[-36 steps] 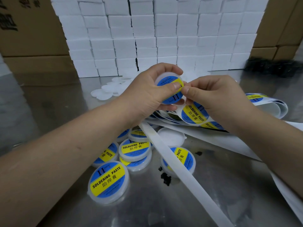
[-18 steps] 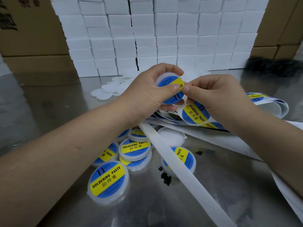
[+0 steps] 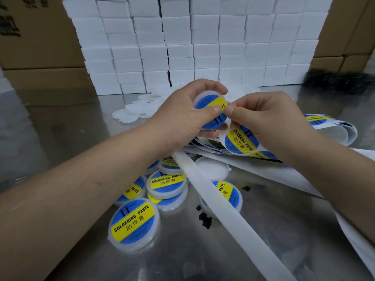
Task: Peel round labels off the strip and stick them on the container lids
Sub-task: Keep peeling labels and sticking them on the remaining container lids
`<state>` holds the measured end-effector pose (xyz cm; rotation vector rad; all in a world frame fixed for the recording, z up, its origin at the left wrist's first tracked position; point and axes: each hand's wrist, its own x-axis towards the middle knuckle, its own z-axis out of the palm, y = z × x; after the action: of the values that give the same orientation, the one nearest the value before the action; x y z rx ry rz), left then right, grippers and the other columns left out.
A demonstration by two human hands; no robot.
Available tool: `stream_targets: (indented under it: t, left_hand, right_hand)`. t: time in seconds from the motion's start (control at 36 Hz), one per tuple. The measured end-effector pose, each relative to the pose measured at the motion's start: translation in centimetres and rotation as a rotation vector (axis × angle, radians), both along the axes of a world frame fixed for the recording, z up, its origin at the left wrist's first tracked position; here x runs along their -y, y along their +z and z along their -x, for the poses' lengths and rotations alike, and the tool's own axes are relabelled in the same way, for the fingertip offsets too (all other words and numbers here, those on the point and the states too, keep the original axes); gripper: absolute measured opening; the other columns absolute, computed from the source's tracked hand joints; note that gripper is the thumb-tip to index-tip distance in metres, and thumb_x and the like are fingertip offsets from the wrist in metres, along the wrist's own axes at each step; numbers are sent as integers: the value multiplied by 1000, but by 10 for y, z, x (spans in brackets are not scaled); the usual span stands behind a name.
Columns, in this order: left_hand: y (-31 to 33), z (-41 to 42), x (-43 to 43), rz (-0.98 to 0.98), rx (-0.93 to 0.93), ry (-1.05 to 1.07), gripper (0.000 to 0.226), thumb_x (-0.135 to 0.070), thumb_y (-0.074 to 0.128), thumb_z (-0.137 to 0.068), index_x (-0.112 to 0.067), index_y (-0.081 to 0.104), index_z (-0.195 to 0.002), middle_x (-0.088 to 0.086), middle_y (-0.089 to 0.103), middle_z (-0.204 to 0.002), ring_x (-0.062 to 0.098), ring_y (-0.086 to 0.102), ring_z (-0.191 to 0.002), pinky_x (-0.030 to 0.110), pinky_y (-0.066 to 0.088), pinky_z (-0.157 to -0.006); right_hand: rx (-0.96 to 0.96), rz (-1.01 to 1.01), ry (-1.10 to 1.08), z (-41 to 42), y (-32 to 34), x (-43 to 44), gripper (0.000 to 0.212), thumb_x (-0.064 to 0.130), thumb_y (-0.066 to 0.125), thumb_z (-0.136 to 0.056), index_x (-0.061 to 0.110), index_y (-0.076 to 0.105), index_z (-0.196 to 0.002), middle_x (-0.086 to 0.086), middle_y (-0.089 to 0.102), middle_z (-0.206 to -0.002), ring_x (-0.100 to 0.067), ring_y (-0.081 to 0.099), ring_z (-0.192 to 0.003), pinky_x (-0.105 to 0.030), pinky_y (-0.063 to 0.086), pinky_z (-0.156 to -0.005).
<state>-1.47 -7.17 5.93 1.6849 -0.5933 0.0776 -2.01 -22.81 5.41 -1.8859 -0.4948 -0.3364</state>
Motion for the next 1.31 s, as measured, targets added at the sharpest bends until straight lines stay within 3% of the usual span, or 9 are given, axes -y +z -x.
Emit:
stream_targets:
  t: [0.28,0.44,0.58,0.67,0.78,0.86,0.94,1.11,1.31]
  left_hand:
    - [-1,1,2,-51,17,41,27,-8,54,-91,-35,57,-88,-9,59,-88,9,69,-69,24,57,-59]
    - [1,2,3,-63,-19,42,37,5,49,-86,-32,56,-88,2,62,-91,18,71,-69,28,58,-58]
    - [5,4,2,-41,-2,36,40,9,47,-82,-29,55,-89,3,60,-89,19,71,-66,26,55,-52]
    - [7,5,3,3,-13,25,41,12,43,-82,-27,55,-90,2,63,-84,21,70,-65,24,53,-49]
    - [7,6,2,40,-71,-7,42,13,36,-82,-24,52,-95,2,68,-85,24,70,-64,24,51,-49]
    - [8,7,4,53,-155,-33,39,12,30,-83,-23,43,-97,22,56,-109,28,68,-61,25,53,-49]
    - [9,7,6,57,-201,-45,30,7,32,-89,-22,41,-94,21,55,-105,28,68,-61,26,56,-52]
    - [5,7,6,-45,-94,-29,13,-10,45,-95,-21,51,-96,7,62,-93,22,71,-73,21,55,-60]
    - [8,9,4,-103,1,14,18,-10,46,-95,-27,53,-96,2,64,-85,21,70,-65,22,56,-58]
  right_hand:
    - [11,40,-55,-3,-2,1,19,24,64,-83,25,64,-64,16,62,-50,3,57,-51,-18,50,-55]
    - [18,95,-132,-7,-5,0,18,32,66,-80,23,66,-65,8,65,-60,-3,56,-55,-31,53,-63]
    - [45,95,-164,-7,-1,2,43,57,63,-66,14,63,-63,-1,64,-60,-2,51,-45,-20,46,-45]
    - [34,80,-154,-8,-2,4,40,50,59,-79,15,62,-61,7,59,-49,2,46,-39,-9,36,-38]
    - [9,32,-134,-7,-3,5,44,44,42,-92,18,61,-62,7,63,-54,3,51,-48,-6,32,-37]
    - [18,116,-150,-7,-4,6,50,47,34,-94,16,62,-65,4,65,-60,-3,55,-56,-17,46,-55]
    - [70,206,-163,-6,-6,5,53,49,32,-95,15,62,-67,1,66,-66,-10,59,-65,-30,49,-72]
    - [169,322,-215,-4,-4,5,53,48,43,-89,1,60,-75,-18,61,-72,-23,54,-66,-35,45,-60]
    - [174,333,-210,-5,-5,4,51,51,41,-88,6,61,-72,-12,64,-71,-21,57,-65,-36,48,-64]
